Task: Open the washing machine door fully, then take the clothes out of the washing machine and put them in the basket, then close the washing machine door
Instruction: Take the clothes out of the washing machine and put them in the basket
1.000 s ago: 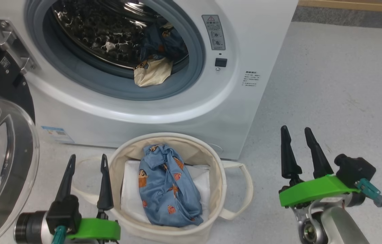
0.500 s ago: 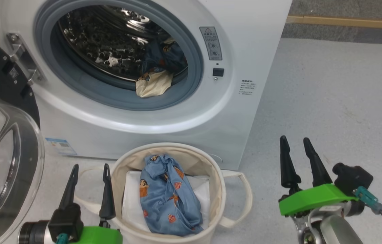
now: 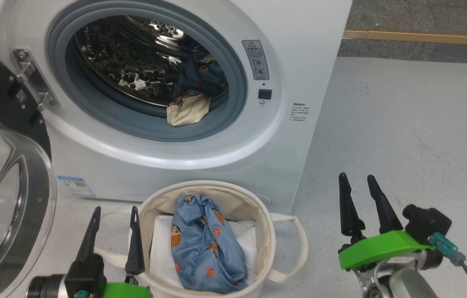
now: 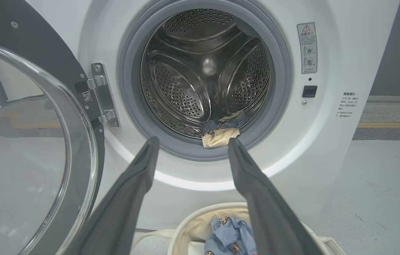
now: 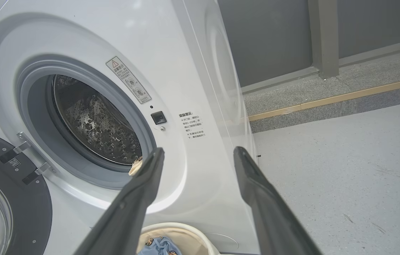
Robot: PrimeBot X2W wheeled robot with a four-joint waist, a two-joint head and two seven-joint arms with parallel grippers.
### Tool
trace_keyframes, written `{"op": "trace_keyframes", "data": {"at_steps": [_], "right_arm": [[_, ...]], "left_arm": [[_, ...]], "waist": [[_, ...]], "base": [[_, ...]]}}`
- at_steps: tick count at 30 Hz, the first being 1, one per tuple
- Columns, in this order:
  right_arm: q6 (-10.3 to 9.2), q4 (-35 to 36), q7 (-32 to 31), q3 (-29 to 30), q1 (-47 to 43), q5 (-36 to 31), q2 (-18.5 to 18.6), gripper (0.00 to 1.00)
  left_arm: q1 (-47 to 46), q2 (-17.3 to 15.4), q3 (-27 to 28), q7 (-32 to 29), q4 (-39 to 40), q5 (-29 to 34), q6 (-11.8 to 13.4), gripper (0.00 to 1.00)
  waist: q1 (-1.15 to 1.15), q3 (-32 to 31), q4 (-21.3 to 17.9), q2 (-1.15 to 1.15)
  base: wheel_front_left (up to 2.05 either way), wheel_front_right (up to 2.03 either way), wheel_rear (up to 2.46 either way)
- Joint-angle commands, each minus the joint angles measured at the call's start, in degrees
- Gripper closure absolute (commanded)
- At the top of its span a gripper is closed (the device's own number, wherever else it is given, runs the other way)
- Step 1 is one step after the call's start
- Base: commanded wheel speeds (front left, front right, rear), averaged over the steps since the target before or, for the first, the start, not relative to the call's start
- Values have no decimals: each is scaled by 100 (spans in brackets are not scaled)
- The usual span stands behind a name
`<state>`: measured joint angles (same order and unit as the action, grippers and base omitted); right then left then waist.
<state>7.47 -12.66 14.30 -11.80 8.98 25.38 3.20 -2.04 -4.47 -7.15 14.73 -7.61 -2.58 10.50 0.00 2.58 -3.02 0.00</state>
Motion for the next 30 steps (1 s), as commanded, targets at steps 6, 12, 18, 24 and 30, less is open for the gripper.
{"op": "trace_keyframes", "data": {"at_steps": [6,12,18,24,30], "right_arm": [[2,150,70,-156,53,14,-33,0],[2,131,70,-166,48,25,-33,0],[2,117,70,-162,55,25,-33,0],[2,108,70,-152,55,20,-33,0],[2,111,70,-158,63,22,-33,0]], "left_arm": [[-59,22,184,27,152,60,-38,0],[-62,37,175,27,146,80,-53,0],[-57,48,180,27,122,90,-58,0],[-69,61,175,27,114,92,-63,0],[-79,71,172,27,101,96,-69,0]], "waist": [[0,-47,-35,0],[0,-70,-56,0],[0,-89,-64,0],[0,-94,-53,0],[0,-83,-35,0]], "base": [[0,0,0],[0,0,0],[0,0,0],[0,0,0],[0,0,0]]}}
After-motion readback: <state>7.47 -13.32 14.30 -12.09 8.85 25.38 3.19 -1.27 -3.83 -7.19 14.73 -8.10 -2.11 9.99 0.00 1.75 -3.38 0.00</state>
